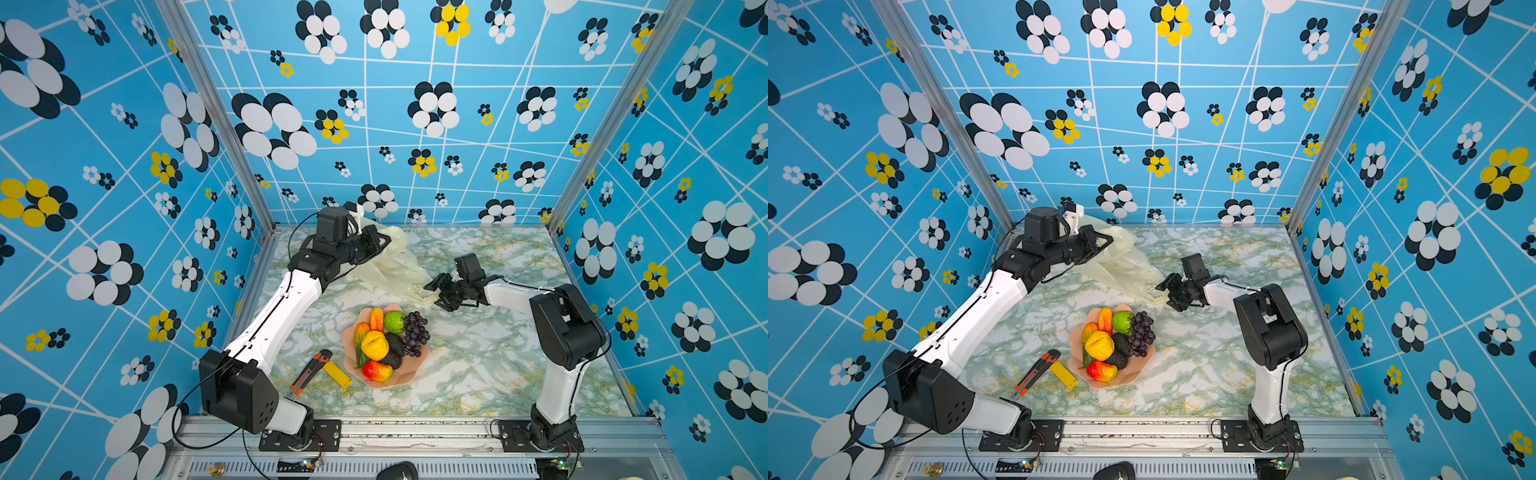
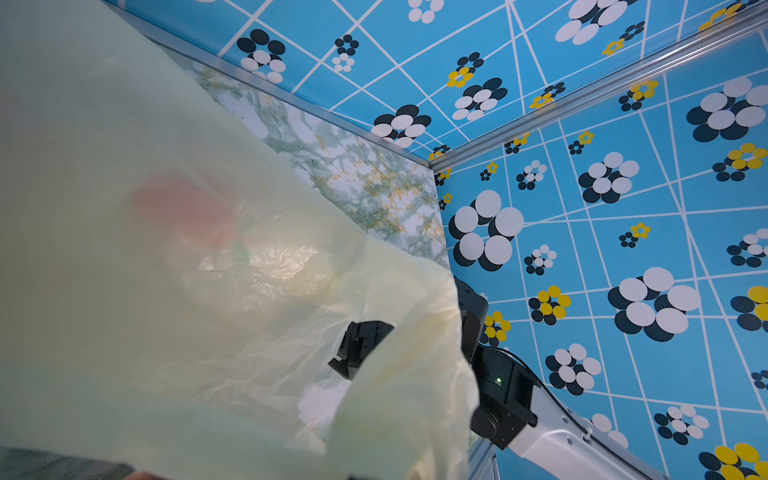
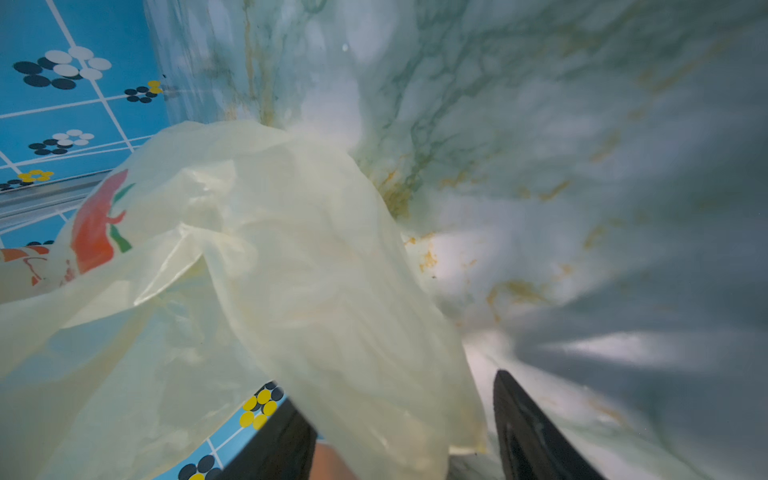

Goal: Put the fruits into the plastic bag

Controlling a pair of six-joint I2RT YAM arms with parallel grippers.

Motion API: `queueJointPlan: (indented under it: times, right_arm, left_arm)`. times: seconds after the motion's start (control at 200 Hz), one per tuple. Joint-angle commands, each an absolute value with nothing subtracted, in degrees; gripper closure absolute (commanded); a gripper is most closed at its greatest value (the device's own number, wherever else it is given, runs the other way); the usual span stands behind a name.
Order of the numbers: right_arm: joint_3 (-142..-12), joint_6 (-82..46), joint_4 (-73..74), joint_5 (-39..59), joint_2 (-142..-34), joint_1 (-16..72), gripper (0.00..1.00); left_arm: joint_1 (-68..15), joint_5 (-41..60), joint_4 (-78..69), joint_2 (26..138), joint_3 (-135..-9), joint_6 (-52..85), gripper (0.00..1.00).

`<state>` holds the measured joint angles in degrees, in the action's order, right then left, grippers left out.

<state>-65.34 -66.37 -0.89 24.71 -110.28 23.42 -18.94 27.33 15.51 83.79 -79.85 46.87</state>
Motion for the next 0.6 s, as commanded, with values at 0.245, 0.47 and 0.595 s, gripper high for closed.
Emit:
queueJointPlan:
  times: [0.245,0.47,0.595]
  right_arm:
    - [-73.0,-59.1,-6.6,19.7,-109.3,23.9,0.99]
    - [-80.2,-49.8,-25.0,9.0,-101.8,23.9,1.00]
    - [-83.8,-46.8,-34.3,1.3,-94.2,24.4,1.00]
  left_arm:
    - [-16.8,28.6,15.5,82.5,-78.7,47.6,1.00]
    - [-14.0,26.1,20.3,79.9,-78.6,44.2,1.00]
    - [-13.9,17.5,31.5,78.1,-81.9,38.2,1.00]
